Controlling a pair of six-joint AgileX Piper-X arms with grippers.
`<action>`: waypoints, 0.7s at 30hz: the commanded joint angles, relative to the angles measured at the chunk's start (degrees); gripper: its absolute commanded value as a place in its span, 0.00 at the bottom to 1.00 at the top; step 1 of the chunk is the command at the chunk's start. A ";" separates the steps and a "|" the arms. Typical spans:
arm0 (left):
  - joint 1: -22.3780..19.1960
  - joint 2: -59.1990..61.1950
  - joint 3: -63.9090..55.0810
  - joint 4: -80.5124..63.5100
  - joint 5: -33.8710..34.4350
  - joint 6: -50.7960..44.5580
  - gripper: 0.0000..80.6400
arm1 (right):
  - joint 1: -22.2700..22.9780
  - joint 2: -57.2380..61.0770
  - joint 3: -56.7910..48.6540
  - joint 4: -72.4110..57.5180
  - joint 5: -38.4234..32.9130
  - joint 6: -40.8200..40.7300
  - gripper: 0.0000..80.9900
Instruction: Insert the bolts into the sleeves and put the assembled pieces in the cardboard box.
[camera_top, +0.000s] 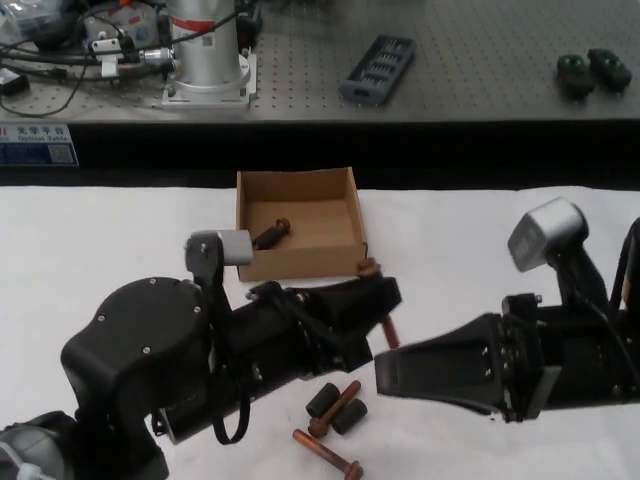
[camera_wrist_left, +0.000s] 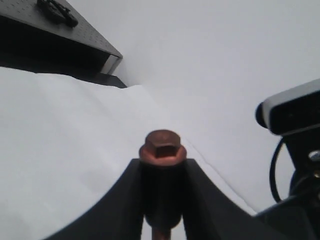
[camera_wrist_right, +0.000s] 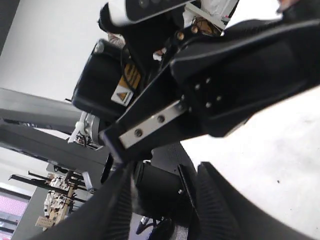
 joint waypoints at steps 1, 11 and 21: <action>1.19 -0.19 -0.66 -0.47 -0.70 4.88 0.18 | -0.11 -0.92 0.00 1.28 -1.69 -1.95 0.38; 5.15 -0.19 -0.66 7.85 6.29 11.78 0.18 | -5.80 -0.92 0.00 12.95 3.51 -7.18 0.38; 6.17 -0.19 -7.70 26.37 6.96 22.68 0.18 | -5.04 -0.92 -0.65 30.24 11.99 -14.96 0.16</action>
